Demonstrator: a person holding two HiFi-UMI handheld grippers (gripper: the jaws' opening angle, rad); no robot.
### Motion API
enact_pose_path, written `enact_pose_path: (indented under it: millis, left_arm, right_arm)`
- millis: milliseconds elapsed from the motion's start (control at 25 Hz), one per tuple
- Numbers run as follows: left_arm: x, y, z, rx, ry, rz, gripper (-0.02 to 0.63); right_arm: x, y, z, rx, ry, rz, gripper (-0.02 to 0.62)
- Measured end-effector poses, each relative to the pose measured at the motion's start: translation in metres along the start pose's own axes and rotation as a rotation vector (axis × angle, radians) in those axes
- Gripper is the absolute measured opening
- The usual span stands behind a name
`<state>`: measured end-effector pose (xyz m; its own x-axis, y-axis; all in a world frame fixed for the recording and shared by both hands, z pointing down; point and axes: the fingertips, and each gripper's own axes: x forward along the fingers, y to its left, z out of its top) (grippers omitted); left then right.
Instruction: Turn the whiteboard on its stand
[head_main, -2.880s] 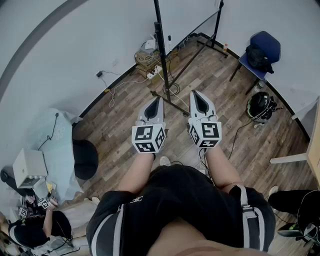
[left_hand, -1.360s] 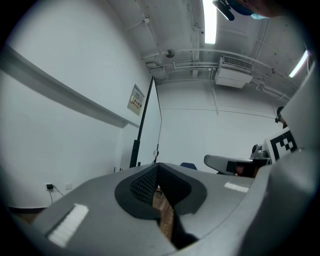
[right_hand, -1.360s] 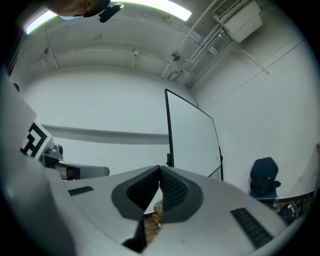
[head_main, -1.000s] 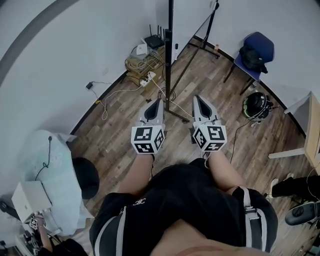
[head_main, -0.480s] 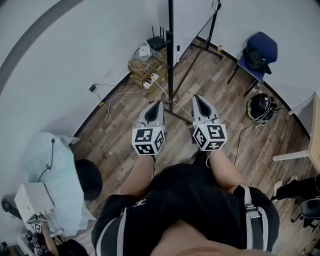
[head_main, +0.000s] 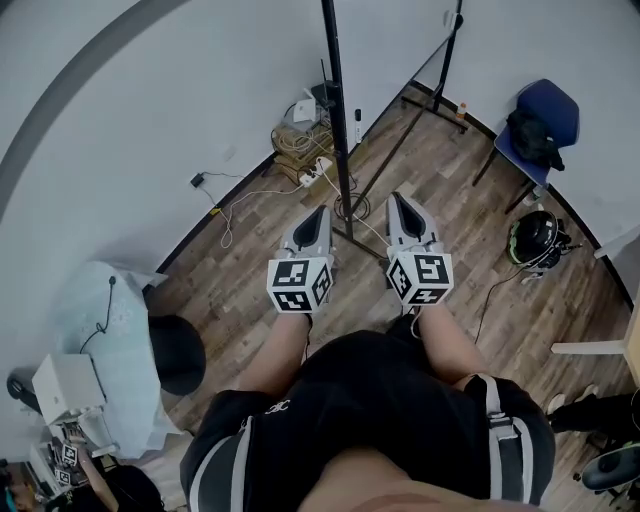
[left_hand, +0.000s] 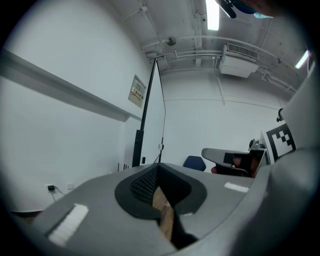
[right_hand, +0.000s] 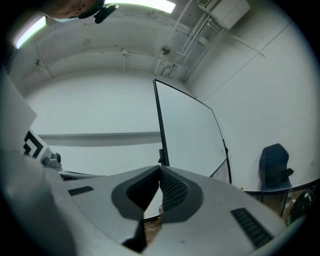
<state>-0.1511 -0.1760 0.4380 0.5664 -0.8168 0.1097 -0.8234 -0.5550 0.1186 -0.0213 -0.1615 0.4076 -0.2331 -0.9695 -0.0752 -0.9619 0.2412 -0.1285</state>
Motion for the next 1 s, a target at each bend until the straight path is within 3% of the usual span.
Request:
enact_pose_path:
  millis: [240,560,1000]
  left_arm:
    - [0.039,0.003,-0.001,0.004,0.018,0.094,0.009]
    - [0.091,0.004,0.01,-0.079,0.008,0.234,0.009]
    - [0.142,-0.017,0.008,-0.08,0.043,0.395,0.009]
  right_arm:
    - [0.035,-0.029,-0.01,0.02,0.026,0.084,0.006]
    - [0.079,-0.074,0.0,0.026,0.058,0.218,0.006]
    - [0.121,-0.129,0.0,0.039,0.105,0.377,0.006]
